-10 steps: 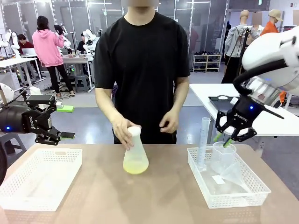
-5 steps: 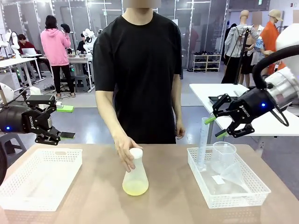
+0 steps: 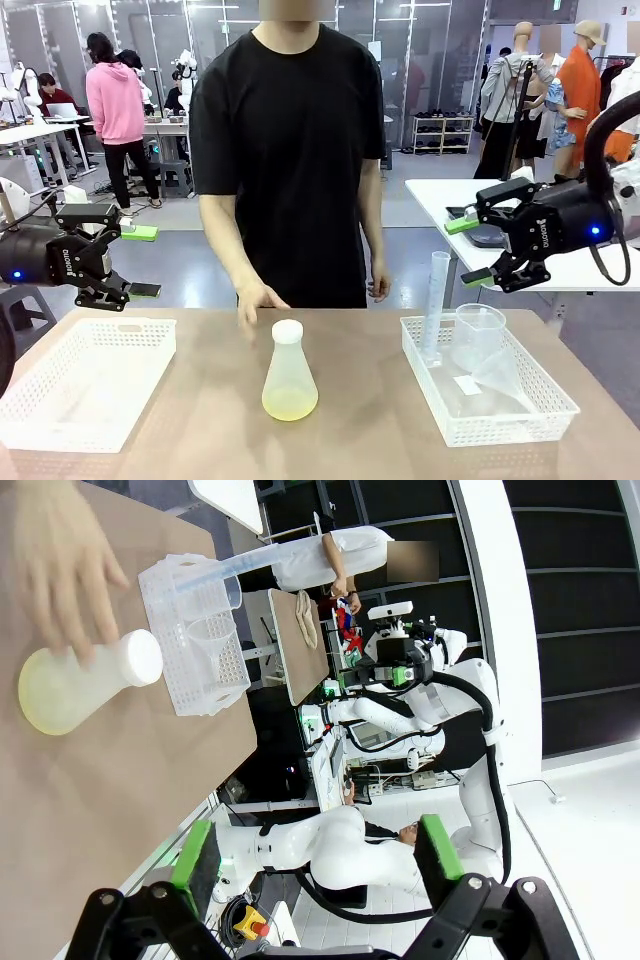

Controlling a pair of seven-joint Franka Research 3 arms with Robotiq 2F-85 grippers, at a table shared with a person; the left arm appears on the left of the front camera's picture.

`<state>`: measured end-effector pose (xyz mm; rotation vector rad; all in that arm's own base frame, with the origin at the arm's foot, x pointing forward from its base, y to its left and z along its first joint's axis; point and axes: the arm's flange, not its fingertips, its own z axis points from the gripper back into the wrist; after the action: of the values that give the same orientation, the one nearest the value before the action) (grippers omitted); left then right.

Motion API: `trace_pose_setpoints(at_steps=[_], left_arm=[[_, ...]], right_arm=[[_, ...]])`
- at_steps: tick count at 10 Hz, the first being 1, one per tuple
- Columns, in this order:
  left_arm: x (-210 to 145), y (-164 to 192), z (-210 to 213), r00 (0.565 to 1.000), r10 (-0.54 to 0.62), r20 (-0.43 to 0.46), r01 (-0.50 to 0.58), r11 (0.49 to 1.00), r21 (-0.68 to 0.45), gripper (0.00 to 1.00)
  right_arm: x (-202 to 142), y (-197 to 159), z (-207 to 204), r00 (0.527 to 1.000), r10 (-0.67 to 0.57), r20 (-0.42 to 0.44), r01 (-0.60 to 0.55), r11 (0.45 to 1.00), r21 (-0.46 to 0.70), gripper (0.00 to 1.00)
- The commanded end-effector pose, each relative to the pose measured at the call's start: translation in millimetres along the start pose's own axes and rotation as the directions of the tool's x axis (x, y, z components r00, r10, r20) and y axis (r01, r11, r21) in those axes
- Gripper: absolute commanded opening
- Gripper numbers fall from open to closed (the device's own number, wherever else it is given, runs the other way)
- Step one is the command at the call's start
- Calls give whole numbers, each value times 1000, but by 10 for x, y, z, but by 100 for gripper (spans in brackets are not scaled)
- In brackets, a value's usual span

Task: Prepare the solutions needed for the experiment.
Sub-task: When the human places the Big flask in the center of the table, pick up the Big flask and place it in the left Organizing basket.

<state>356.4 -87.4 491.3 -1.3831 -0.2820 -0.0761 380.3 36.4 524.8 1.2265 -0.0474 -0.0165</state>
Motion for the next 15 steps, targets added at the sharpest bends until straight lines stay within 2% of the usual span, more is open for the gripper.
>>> trace_pose_setpoints(at_steps=[1,6,7,8,15], left_arm=[[6,-22,-10,1000,-6,8,6,1000,0,100],[6,-22,-10,1000,-6,8,6,1000,0,100],[6,-22,-10,1000,-6,8,6,1000,0,100],[6,-22,-10,1000,-6,8,6,1000,0,100],[6,-22,-10,1000,-6,8,6,1000,0,100]], right_arm=[[-25,-101,47,1000,12,-15,-10,992,129,89],[5,-112,80,1000,-28,-15,30,977,211,89],[35,-110,89,998,-48,-33,54,975,214,89],[-13,-94,88,1000,-27,-13,29,982,189,89],[-13,-94,88,1000,-27,-13,29,982,189,89]])
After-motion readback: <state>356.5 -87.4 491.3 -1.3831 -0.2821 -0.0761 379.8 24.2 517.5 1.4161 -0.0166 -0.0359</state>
